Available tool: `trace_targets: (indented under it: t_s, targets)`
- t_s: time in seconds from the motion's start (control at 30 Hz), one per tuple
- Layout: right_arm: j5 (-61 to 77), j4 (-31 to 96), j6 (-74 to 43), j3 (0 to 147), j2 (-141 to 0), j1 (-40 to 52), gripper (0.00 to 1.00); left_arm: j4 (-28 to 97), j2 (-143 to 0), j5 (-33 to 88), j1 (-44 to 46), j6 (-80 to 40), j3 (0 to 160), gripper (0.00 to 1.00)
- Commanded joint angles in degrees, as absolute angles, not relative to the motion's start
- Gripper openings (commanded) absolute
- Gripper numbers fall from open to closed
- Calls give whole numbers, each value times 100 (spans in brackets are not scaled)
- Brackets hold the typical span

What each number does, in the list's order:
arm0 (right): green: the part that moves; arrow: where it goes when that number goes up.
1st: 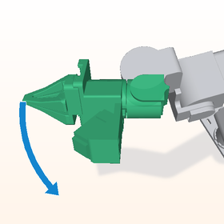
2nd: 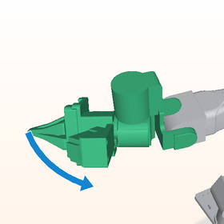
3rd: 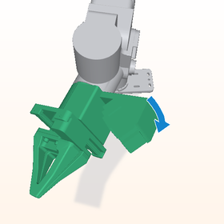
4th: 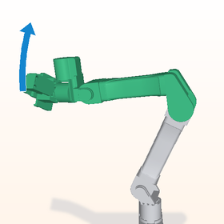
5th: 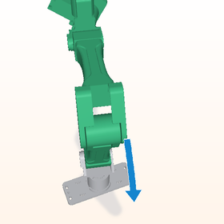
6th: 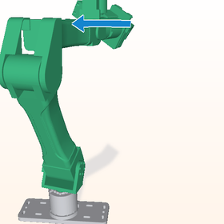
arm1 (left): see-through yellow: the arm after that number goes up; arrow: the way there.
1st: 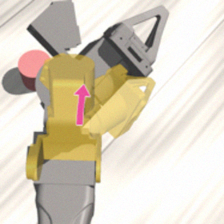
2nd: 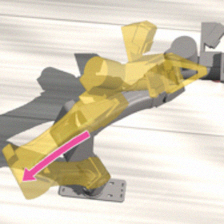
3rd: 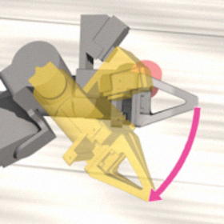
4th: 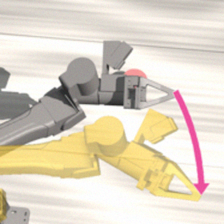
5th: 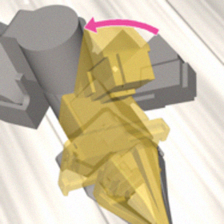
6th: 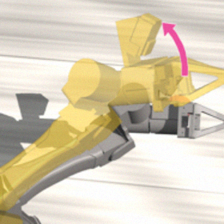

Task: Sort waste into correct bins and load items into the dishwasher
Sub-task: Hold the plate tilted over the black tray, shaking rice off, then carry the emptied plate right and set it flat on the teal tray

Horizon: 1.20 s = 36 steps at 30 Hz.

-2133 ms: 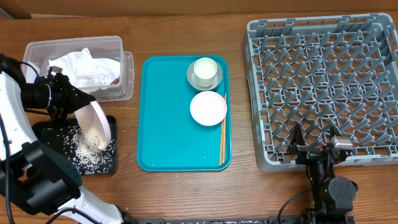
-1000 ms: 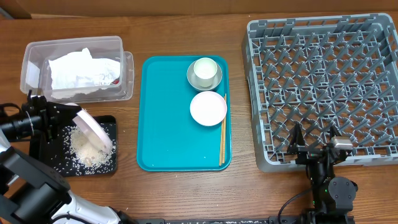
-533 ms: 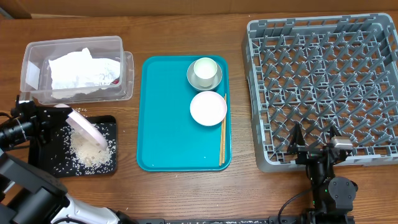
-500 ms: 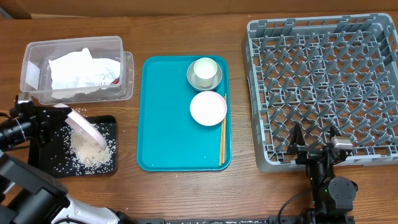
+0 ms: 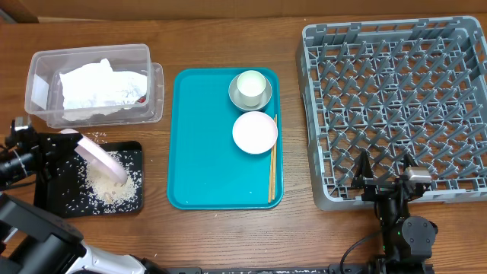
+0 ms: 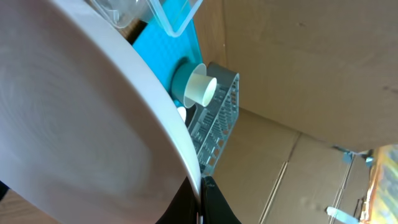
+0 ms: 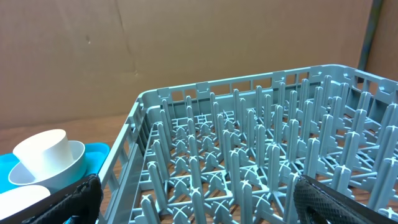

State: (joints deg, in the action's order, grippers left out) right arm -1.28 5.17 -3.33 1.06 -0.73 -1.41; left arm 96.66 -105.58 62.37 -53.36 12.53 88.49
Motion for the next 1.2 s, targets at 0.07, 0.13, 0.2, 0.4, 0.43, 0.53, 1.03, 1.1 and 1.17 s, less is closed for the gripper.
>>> trace_targets:
  t_s: [0.07, 0.13, 0.2, 0.4, 0.43, 0.53, 1.03, 1.1, 1.17]
  targets:
    - [-99, 482, -316, 47, -16, -163, 100, 9664, -10300, 6333, -5382, 1481, 8772, 4]
    - [-97, 482, -316, 47, -16, -163, 100, 9557, -10302, 6412, -5389, 1468, 8772, 4]
    - [-97, 482, -316, 47, -16, -163, 100, 9688, -10302, 6416, -5380, 1483, 8770, 4]
    - [-97, 482, -316, 47, -16, -163, 100, 9688, -10294, 6361, -5382, 1527, 8748, 4]
    - [-97, 482, -316, 47, -16, -163, 100, 9688, -10294, 6337, -5382, 1525, 8746, 5]
    - [-99, 482, -316, 47, -16, -163, 100, 9688, -10285, 6233, -5262, 1459, 8746, 4]
    - [-99, 482, -316, 47, -16, -163, 100, 9688, -8661, 5813, -3863, 1039, 8018, 4]
    - [-97, 482, -316, 47, -16, -163, 100, 9686, -8420, 5784, -3555, 1000, 7900, 4]
    - [-97, 482, -316, 47, -16, -163, 100, 9666, -8235, 5811, -3221, 932, 7813, 4]
